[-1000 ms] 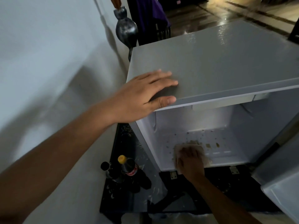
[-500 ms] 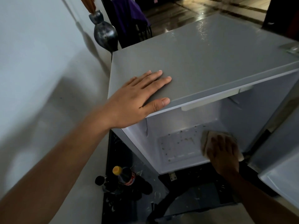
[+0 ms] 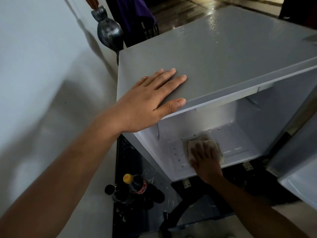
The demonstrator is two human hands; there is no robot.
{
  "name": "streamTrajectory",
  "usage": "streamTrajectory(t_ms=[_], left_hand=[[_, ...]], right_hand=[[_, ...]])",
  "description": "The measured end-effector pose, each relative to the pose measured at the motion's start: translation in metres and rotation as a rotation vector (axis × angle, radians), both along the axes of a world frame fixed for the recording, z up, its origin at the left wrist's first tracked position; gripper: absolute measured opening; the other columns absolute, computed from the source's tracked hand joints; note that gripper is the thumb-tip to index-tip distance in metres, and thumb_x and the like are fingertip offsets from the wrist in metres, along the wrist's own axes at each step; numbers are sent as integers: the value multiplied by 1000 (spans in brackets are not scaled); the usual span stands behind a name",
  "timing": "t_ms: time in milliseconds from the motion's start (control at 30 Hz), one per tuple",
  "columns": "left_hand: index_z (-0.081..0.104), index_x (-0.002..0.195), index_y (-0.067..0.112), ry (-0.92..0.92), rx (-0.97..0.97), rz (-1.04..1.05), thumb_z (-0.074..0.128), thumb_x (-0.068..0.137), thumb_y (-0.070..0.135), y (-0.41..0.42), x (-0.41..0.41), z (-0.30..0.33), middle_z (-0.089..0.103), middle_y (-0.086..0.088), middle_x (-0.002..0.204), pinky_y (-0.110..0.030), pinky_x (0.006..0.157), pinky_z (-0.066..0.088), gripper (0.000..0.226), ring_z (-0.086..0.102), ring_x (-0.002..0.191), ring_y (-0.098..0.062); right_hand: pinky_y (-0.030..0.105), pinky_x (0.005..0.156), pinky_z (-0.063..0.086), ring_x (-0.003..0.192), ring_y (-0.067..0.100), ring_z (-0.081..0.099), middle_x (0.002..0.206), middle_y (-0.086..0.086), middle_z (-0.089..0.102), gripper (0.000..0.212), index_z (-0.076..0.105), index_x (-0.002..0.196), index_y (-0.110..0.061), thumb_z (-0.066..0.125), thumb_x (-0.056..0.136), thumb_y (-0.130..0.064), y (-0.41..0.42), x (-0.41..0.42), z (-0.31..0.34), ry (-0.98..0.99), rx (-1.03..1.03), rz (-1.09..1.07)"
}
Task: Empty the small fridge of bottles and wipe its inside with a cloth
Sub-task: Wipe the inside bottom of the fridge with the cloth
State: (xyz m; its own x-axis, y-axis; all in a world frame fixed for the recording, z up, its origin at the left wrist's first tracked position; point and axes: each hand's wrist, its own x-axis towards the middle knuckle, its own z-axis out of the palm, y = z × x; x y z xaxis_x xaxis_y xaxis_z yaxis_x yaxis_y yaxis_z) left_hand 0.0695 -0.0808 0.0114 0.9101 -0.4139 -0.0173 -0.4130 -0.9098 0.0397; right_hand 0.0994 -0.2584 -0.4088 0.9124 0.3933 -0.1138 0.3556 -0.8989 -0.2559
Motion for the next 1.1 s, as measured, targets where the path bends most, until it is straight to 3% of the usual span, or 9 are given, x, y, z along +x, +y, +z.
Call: streamTrajectory(t_ms=[200, 333, 500, 633, 733, 933, 1100], left_hand=[[8, 158, 42, -14, -26, -4, 14, 92, 72, 1, -1, 0, 4, 10, 170, -45, 125, 10, 72, -2, 156, -10], [9, 157, 44, -12, -37, 1, 15, 92, 73, 1, 0, 0, 5, 12, 169, -45, 126, 10, 72, -3, 156, -8], [7, 157, 46, -10, -30, 4, 13, 91, 74, 1, 1, -1, 4, 13, 169, -44, 126, 9, 71, -3, 155, -7], [9, 157, 45, -17, -37, 1, 14, 91, 74, 1, 1, -2, 5, 12, 169, -44, 126, 11, 72, -1, 156, -8], [11, 157, 45, -23, -51, 0, 15, 91, 73, 1, 1, -1, 8, 11, 169, -44, 126, 11, 72, 2, 156, -10], [14, 156, 45, -13, -70, -2, 16, 89, 74, 0, 1, 1, 11, 11, 169, -43, 126, 11, 73, 5, 156, -11], [15, 156, 44, -20, -76, -7, 16, 88, 75, 1, 1, 0, 12, 10, 169, -44, 125, 11, 75, 6, 156, -12]], right_hand=[[50, 122, 7, 148, 39, 26, 157, 8, 39, 70, 43, 150, -21, 5, 102, -55, -46, -25, -4, -14, 9, -53], [60, 119, 17, 148, 43, 27, 162, 9, 31, 76, 40, 152, -22, 8, 96, -62, -81, 16, 0, 74, -30, -257], [57, 118, -3, 154, 40, 1, 169, 3, 7, 93, 14, 159, -31, -9, 74, -62, -58, 60, 15, 125, -24, -367], [62, 118, -2, 153, 44, 2, 169, 4, 7, 86, 16, 158, -33, -5, 79, -59, -32, 69, 13, 175, 56, -386], [62, 120, -1, 153, 45, 1, 169, 5, 8, 67, 20, 157, -33, 13, 94, -54, -9, 58, 7, 151, 68, -306], [48, 118, -18, 155, 36, 0, 167, 6, 16, 77, 28, 156, -28, 4, 88, -57, 12, -1, 3, 76, 117, -170], [45, 120, -12, 156, 30, -3, 168, 0, 11, 77, 24, 156, -35, 3, 87, -63, -12, -11, 3, 58, 87, -190]])
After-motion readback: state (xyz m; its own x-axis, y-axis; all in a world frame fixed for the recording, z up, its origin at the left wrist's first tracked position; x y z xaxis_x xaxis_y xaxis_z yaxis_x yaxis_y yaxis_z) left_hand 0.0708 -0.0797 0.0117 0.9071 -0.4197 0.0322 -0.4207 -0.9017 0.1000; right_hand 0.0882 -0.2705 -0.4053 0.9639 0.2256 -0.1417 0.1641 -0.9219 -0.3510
